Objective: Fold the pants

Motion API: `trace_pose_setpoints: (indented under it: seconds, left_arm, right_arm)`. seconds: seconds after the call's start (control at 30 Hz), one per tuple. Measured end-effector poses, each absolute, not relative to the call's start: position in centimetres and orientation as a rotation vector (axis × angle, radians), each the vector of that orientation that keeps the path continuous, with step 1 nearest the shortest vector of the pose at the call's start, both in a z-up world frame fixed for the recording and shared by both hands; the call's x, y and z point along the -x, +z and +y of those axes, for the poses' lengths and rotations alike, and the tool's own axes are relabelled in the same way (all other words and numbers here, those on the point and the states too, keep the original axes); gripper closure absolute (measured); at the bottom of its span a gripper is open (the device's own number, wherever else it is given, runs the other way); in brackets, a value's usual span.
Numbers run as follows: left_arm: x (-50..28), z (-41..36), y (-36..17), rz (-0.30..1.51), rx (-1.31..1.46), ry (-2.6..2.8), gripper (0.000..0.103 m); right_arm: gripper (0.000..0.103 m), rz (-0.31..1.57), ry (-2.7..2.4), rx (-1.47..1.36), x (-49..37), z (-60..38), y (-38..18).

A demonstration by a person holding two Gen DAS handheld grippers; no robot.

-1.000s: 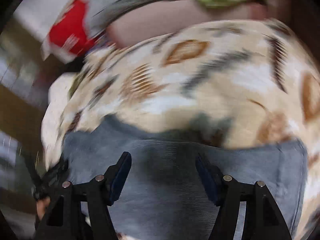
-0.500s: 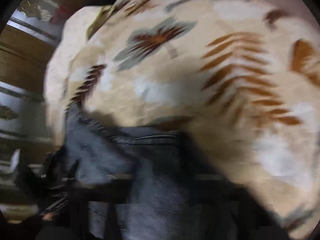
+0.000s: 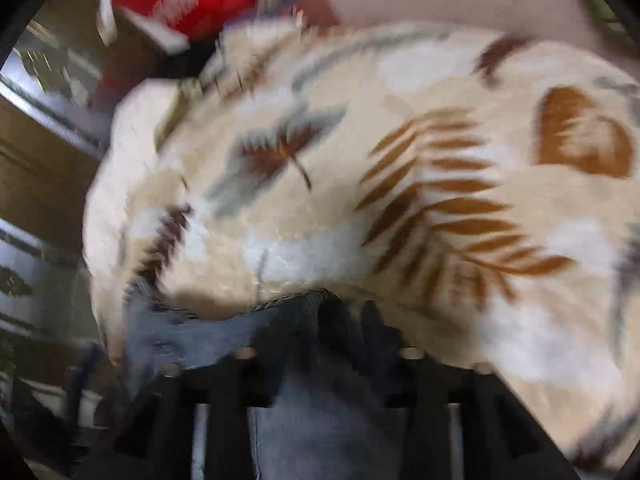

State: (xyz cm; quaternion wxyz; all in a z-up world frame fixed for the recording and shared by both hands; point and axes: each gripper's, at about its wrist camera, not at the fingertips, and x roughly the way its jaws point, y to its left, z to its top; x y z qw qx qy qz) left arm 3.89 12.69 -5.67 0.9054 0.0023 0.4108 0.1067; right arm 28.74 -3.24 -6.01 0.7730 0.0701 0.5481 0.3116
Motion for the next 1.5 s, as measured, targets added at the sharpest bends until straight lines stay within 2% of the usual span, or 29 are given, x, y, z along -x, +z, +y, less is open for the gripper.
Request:
trace_pose_setpoints:
  seconds: [0.03,0.07,0.17,0.3,0.4,0.43,0.47,0.53,0.57,0.6,0.67,0.7,0.73,0.77,0.8,0.83,0.87,0.9,0.97,1.07,1.17,1.3,1.33,1.37,1.4,1.5]
  left_arm:
    - [-4.8,13.3,-8.3,0.964,0.005,0.244,0.019]
    - [-4.4,14.2,-8.3,0.931,0.072,0.242,0.018]
    - [-4.3,14.5,-7.7,0.923,0.038,0.262,0.017]
    - [-4.4,14.4,-7.8,0.933,0.051,0.283,0.017]
    - [-3.8,13.9,-6.7,0.948,0.075,0.308,0.017]
    - [-3.2,13.5,-5.6,0.925,0.099,0.294,0.017]
    - [-2.5,13.2,-4.8,0.899,0.106,0.274,0.017]
    - [-1.5,12.2,-3.8,0.853,0.075,0.227,0.017]
    - [-1.4,12.0,-3.9,0.853,0.054,0.219,0.017]
    - [-1.6,11.8,-4.6,0.872,0.007,0.230,0.017]
    - [-2.8,12.9,-7.3,0.982,-0.042,0.289,0.014]
    - [-2.9,14.3,-7.9,0.991,0.053,0.259,0.012]
    - [-2.9,15.4,-7.7,0.991,0.113,0.258,0.012]
    - [-3.0,15.5,-7.3,0.994,0.108,0.257,0.012]
    - [-3.0,15.4,-6.9,0.990,0.097,0.256,0.012]
    - [-2.8,15.4,-6.4,0.978,0.097,0.255,0.012]
    - [-2.5,15.4,-6.2,0.975,0.102,0.250,0.012]
    - [-2.2,15.4,-5.8,0.971,0.112,0.239,0.012]
    - [-0.8,15.7,-4.9,0.940,0.171,0.200,0.012]
    - [1.0,16.6,-3.6,0.878,0.271,0.165,0.012]
    - [2.0,17.6,-3.1,0.845,0.364,0.176,0.012]
    - [1.1,16.9,-2.8,0.844,0.353,0.153,0.012]
    - [0.9,16.5,-2.8,0.844,0.349,0.144,0.012]
    - [0.8,16.0,-2.8,0.845,0.341,0.132,0.012]
    - [0.6,15.5,-2.8,0.846,0.334,0.122,0.012]
    - [0.0,14.4,-2.9,0.851,0.290,0.111,0.012]
  right_arm:
    - [0.047,1.149,0.676,-0.214,-27.6,-5.0,-4.8]
    - [0.042,1.111,0.670,-0.281,-26.2,-7.1,-3.5]
    - [0.036,1.068,0.712,-0.428,-20.2,-13.3,-1.9]
    - [0.031,1.091,0.632,-0.474,-14.4,-21.9,-4.4]
    - [0.032,1.195,0.306,-0.613,-13.8,-31.5,-9.7]
    - [0.044,1.177,0.274,-0.704,-13.4,-34.3,-10.7]
    - [0.045,1.132,0.298,-0.844,-12.6,-37.0,-11.1]
    - [0.044,1.055,0.268,-0.834,-10.8,-38.8,-9.3]
    - [0.038,1.017,0.305,-0.797,-9.6,-38.8,-7.9]
    - [0.031,1.009,0.345,-0.794,-8.9,-38.6,-7.5]
    - [0.030,1.044,0.327,-0.744,-8.2,-38.4,-7.8]
    - [0.037,1.108,0.231,-0.700,-8.0,-39.0,-9.2]
    - [0.048,1.125,0.210,-0.735,-7.9,-40.1,-10.4]
    - [0.073,1.107,0.193,-0.817,-7.5,-41.8,-11.1]
    - [0.075,1.098,0.150,-0.882,-6.9,-43.2,-11.1]
    - [0.075,1.044,0.115,-0.859,-6.3,-43.9,-9.8]
    - [0.069,1.007,0.088,-0.808,-5.9,-44.1,-8.5]
    - [0.055,0.990,0.088,-0.795,-5.4,-44.2,-7.5]
    - [0.036,0.987,0.124,-0.844,-4.8,-44.2,-7.0]
    - [0.036,1.004,0.089,-0.877,-2.7,-44.1,-7.0]
    - [0.036,1.029,0.025,-0.994,-1.5,-44.9,-9.6]
    - [0.034,1.073,-0.014,-1.033,-3.0,-45.5,-11.8]
    - [0.035,1.062,-0.028,-1.053,-3.3,-45.6,-11.7]
    - [0.043,1.052,-0.024,-1.040,-3.5,-45.6,-11.3]
    - [0.078,1.048,-0.023,-0.978,-4.1,-45.3,-10.6]
    - [0.078,1.042,-0.043,-0.842,-4.4,-44.6,-8.4]
